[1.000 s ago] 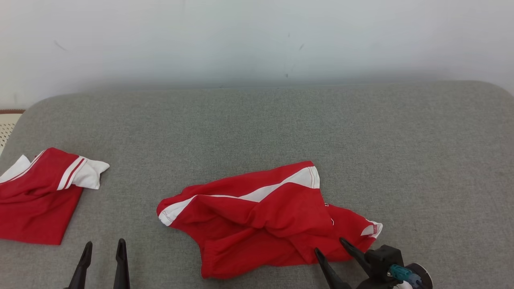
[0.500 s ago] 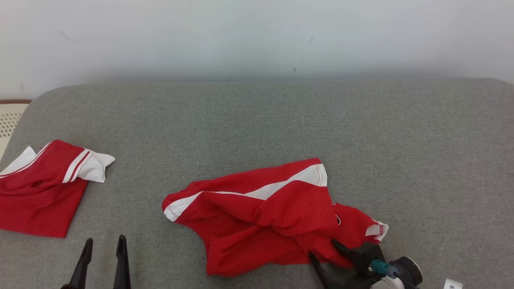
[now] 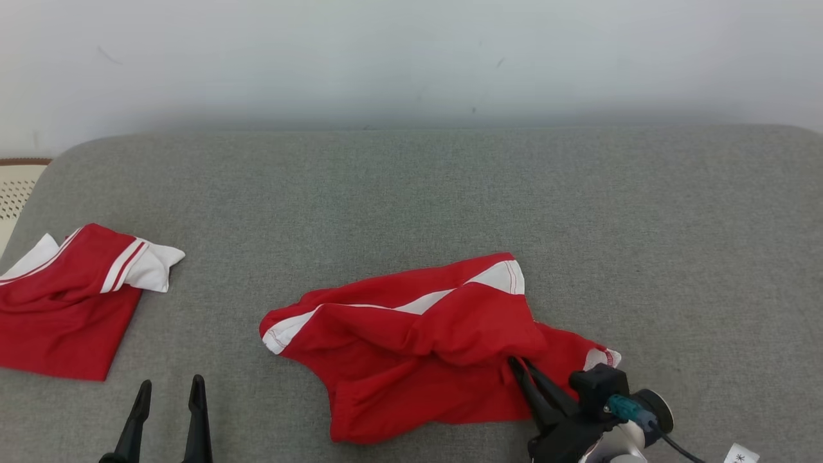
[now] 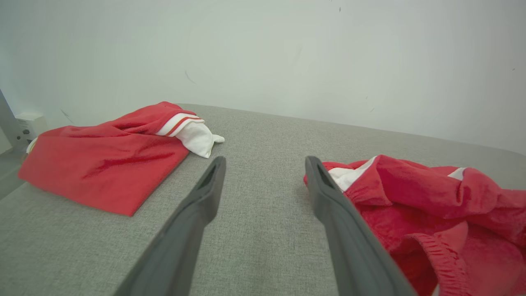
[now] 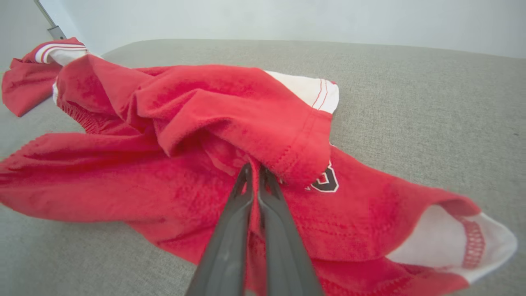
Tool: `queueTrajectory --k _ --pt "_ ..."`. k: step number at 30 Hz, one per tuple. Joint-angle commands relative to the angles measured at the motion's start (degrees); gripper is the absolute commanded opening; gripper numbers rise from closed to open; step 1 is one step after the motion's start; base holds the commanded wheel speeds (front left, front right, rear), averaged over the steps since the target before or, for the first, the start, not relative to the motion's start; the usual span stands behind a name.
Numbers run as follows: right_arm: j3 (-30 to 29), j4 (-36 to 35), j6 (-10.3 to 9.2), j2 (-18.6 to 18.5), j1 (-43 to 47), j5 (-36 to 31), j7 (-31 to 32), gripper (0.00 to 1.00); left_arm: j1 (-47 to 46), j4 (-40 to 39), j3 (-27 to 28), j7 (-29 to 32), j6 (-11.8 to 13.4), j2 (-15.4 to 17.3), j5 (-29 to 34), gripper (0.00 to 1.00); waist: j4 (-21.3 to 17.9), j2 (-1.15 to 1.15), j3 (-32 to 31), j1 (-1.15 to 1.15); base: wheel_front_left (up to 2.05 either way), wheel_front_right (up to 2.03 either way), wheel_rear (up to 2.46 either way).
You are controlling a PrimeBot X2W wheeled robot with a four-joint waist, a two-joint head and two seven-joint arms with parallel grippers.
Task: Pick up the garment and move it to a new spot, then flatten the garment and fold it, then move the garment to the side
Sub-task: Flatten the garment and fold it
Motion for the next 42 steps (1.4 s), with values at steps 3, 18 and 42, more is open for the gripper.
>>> queueTrajectory --k 3,18,42 --pt "-0.24 -1.86 0.03 -0.84 -1.47 2.21 -1.1 0.0 0.56 0.26 -0.3 -0.15 0.3 -0.01 -0.37 1.0 -0.58 0.0 -0.73 -0.01 0.0 0.0 0.0" --pt "1.22 3.29 0.03 -3.42 -12.8 8.14 1.46 0.0 1.04 1.23 -1.39 -0.15 0.15 -0.01 -0.4 1.0 -0.44 0.0 -2.49 -0.01 0.0 0.0 0.0" --pt "9.85 29.56 0.03 0.58 -31.24 19.27 1.58 0.0 -1.53 1.92 -3.1 -0.15 -0.28 -0.01 -0.9 1.0 3.26 0.0 0.44 -0.01 0.0 0.0 0.0"
